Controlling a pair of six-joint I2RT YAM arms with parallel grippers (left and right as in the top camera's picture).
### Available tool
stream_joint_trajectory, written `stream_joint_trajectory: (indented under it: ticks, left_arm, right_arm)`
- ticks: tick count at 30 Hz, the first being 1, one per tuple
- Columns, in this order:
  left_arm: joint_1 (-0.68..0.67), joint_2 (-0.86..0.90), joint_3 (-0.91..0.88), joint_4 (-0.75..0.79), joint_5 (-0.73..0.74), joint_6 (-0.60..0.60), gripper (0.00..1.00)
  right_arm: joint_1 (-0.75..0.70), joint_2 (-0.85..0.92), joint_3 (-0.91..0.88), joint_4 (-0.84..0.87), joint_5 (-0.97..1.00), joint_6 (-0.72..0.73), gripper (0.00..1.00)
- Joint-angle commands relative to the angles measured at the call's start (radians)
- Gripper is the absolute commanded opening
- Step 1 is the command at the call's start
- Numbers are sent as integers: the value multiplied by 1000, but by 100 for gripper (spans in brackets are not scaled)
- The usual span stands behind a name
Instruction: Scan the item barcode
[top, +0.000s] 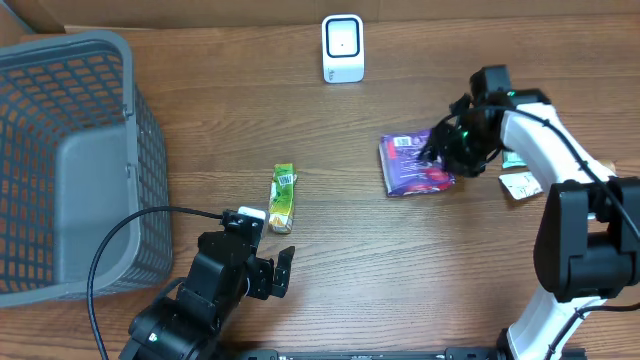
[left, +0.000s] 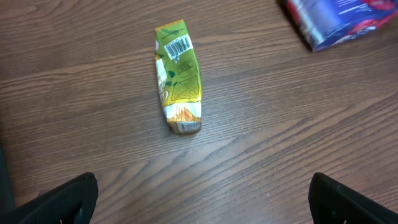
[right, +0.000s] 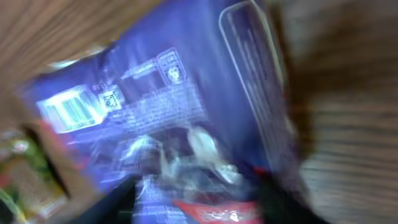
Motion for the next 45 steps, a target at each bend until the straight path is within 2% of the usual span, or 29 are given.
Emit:
stream_joint_trajectory:
  ticks: [1, 3, 6, 11, 17, 21, 23, 24, 30, 36, 45]
  left_arm:
    - [-8, 1, -3, 3, -13, 15, 100]
    - [-8, 1, -3, 3, -13, 15, 100]
    - [-8, 1, -3, 3, -13, 15, 100]
    - [-8, 1, -3, 3, -13, 15, 100]
    - [-8, 1, -3, 3, -13, 15, 99]
    - [-8, 1, -3, 3, -13, 15, 100]
    - [-8, 1, -3, 3, -13, 15, 100]
    - [-8, 1, -3, 3, -13, 15, 100]
    - [-8, 1, -3, 3, -13, 15, 100]
    - [-8, 1, -3, 3, -13, 15, 100]
    - [-8, 1, -3, 3, -13, 15, 100]
  right_arm:
    - [9, -12, -24, 18, 119, 23, 88]
    - [8, -12, -24, 28, 145, 9, 93]
    - [2, -12, -24, 45, 138, -54, 93]
    - [0, -16, 19, 4, 1, -142, 84]
    - [0, -64, 145, -131, -24, -143, 85]
    - [-7, -93, 203, -171, 22, -143, 89]
    - [-9, -97, 209, -169, 80, -151, 96]
    - [-9, -96, 208, -166, 102, -176, 96]
    - [-13, -94, 139, -98, 247, -224, 100]
    - [-24, -94, 9, 39, 158, -320, 100]
    - [-37, -92, -94, 157, -11, -375, 100]
